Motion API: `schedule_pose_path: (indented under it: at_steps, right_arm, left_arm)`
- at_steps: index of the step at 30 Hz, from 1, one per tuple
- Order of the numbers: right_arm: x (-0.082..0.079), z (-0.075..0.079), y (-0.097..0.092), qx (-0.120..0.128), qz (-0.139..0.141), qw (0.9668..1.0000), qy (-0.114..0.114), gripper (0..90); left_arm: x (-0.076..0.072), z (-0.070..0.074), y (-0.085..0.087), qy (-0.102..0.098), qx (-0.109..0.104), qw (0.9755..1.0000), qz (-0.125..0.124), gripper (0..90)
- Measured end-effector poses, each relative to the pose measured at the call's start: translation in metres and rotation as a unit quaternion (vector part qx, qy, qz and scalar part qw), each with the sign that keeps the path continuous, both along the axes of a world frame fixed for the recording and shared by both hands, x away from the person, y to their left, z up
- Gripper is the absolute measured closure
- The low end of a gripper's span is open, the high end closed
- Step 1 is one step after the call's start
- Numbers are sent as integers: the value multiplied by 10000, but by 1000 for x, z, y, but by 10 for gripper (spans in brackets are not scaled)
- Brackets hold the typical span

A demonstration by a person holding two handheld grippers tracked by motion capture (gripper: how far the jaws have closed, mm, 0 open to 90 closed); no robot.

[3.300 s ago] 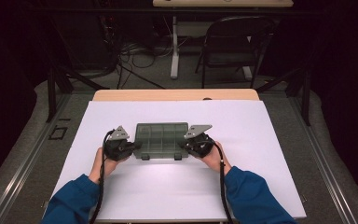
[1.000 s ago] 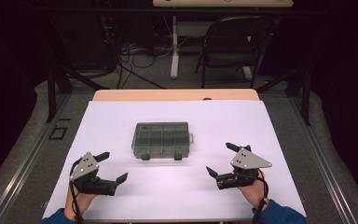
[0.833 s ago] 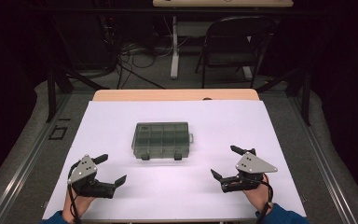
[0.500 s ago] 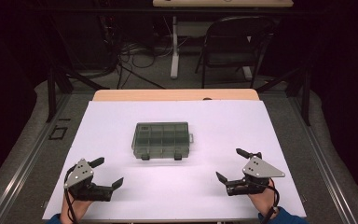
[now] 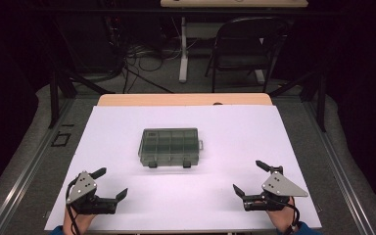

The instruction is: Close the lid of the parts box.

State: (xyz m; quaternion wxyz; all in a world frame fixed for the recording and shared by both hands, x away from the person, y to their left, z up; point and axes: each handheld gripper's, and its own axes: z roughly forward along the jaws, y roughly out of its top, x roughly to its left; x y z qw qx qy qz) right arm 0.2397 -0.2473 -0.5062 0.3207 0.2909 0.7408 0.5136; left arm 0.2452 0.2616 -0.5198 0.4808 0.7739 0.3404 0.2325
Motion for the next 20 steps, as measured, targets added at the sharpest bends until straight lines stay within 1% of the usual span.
schedule_pose_path:
  at_steps: [2, 3, 4, 7, 8, 10, 12, 14, 15, 17, 20]
  right_arm:
    - [-3, -2, -2, -35, -37, 10000, 22, 0]
    - [-4, -3, -3, -18, -60, 10000, -2, 0]
    - [-6, -3, -4, -21, -74, 10000, -11, 0]
    - [-9, -5, -5, -46, -97, 9999, -39, 0]
    - [-9, -5, -6, -57, -52, 10000, -30, 0]
    - [-9, -6, -5, -73, -71, 9999, -40, 0]
    - [-8, -7, -4, -50, -83, 9999, -70, 0]
    - [-8, -6, -5, -92, -92, 9999, -29, 0]
    - [-8, -6, -5, -82, -96, 9999, -10, 0]
    - [-8, -6, -6, 7, -140, 9999, -51, 0]
    - [-7, -7, -6, 6, -134, 9999, -20, 0]
  left_arm:
    - [0, -2, 0, 37, -48, 10000, -4, 0]
    - [0, -2, 0, 40, -22, 10000, -4, 0]
    - [-1, -3, -1, 90, -2, 10000, -30, 0]
    - [-1, -4, -1, 47, -7, 10000, -30, 0]
    - [-1, -4, -1, 44, -15, 10000, -22, 0]
    - [0, -4, -1, 65, -51, 10000, -30, 0]
    - [1, -5, 0, 95, -42, 9999, -23, 0]
    - [1, -5, 0, 88, -78, 9999, -38, 0]
    - [2, -5, 0, 103, -93, 9999, -24, 0]
    - [2, -5, 0, 97, -101, 9999, -32, 0]
    - [3, -5, 1, 132, -119, 9998, -22, 0]
